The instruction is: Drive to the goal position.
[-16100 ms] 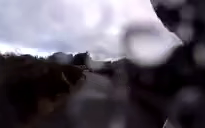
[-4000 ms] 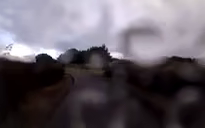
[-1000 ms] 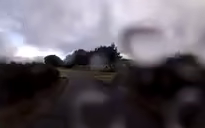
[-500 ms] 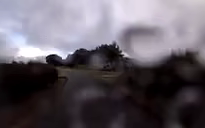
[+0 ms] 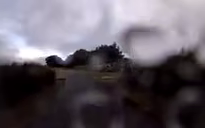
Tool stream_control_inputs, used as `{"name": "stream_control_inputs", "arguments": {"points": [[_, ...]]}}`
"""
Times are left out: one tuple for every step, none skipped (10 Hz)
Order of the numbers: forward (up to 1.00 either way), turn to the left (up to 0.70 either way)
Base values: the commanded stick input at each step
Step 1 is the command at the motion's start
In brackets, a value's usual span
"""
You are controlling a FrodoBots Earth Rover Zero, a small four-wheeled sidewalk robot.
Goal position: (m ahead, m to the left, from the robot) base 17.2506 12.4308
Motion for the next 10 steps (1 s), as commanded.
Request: {"name": "stream_control_inputs", "arguments": {"points": [[0.70,0.14],[0.70,0.14],[0.70,0.14],[0.70,0.14],[0.70,0.14],[0.70,0.14],[0.70,0.14],[0.70,0.14],[0.70,0.14],[0.70,0.14]]}}
